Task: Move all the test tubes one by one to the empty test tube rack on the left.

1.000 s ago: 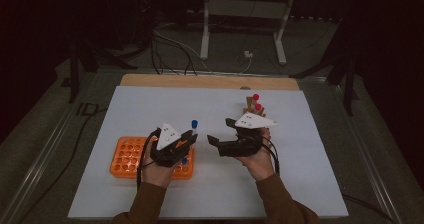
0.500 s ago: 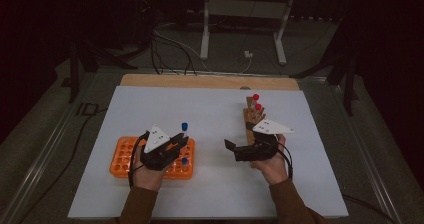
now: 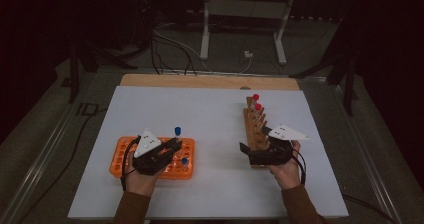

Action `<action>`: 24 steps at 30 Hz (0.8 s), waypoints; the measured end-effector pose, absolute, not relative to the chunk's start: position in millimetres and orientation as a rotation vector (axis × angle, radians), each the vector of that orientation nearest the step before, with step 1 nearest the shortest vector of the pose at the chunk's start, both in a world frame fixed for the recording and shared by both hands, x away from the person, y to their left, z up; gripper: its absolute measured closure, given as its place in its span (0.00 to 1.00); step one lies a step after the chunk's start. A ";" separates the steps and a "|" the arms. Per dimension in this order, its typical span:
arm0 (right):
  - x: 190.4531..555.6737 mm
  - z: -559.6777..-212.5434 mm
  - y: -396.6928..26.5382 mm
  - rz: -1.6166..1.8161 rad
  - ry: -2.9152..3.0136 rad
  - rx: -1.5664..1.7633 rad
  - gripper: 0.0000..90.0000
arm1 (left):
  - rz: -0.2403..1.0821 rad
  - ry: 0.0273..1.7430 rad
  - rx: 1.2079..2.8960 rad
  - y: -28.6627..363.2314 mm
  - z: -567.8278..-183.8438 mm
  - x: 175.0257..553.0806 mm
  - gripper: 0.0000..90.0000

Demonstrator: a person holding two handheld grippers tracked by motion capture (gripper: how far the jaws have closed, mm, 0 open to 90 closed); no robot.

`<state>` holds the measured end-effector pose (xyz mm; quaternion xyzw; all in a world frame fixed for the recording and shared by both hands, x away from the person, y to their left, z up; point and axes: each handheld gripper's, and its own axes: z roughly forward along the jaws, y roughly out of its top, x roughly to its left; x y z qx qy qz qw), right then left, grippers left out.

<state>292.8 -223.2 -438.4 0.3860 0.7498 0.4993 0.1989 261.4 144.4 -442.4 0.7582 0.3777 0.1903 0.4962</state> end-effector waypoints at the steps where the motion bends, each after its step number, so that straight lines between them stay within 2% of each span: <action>1: 291.8 -439.4 -225.7 1.393 2.093 1.083 0.00 | 0.460 0.915 1.842 144.5 -443.5 260.4 0.86; 14: 288.7 -443.7 -234.7 1.375 2.075 1.104 0.00 | 0.414 0.910 1.852 150.7 -454.7 244.0 0.86; 24: 288.0 -443.8 -236.5 1.380 2.071 1.107 0.00 | 0.413 0.903 1.946 150.1 -466.6 235.9 0.86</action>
